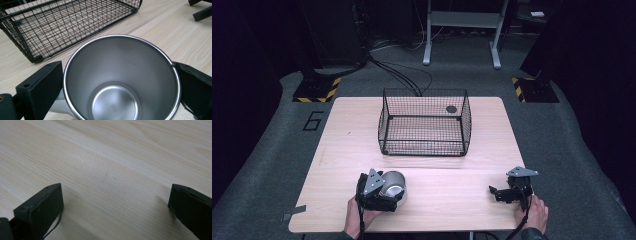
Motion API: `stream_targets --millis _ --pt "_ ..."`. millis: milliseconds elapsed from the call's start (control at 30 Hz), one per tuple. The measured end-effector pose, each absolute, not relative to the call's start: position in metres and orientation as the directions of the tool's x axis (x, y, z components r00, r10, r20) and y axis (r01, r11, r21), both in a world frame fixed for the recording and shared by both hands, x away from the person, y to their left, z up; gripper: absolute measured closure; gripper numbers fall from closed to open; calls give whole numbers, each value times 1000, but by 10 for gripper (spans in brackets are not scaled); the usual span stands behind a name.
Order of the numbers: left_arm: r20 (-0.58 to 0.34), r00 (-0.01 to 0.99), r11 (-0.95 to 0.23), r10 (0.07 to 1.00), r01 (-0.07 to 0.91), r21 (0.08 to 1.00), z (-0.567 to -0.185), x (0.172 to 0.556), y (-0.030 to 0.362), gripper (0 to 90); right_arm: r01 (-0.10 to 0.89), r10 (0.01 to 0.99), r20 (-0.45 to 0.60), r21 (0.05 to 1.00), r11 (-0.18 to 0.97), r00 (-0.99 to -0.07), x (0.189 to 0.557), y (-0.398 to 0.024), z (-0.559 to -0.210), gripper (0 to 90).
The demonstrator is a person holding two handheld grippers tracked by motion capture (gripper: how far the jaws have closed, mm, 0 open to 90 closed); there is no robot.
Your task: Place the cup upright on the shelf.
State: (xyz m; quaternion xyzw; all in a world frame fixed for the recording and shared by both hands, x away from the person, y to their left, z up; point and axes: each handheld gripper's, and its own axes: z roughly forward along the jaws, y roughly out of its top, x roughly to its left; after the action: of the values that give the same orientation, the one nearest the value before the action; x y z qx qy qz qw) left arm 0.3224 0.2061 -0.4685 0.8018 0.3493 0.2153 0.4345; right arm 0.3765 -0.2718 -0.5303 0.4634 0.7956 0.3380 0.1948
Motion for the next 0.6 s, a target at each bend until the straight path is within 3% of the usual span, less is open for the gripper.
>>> stream_targets --millis 600 --pt "84 662 -387 745 327 862 -469 317 206 39 607 870 4 718 341 -494 376 -272 -530 0"
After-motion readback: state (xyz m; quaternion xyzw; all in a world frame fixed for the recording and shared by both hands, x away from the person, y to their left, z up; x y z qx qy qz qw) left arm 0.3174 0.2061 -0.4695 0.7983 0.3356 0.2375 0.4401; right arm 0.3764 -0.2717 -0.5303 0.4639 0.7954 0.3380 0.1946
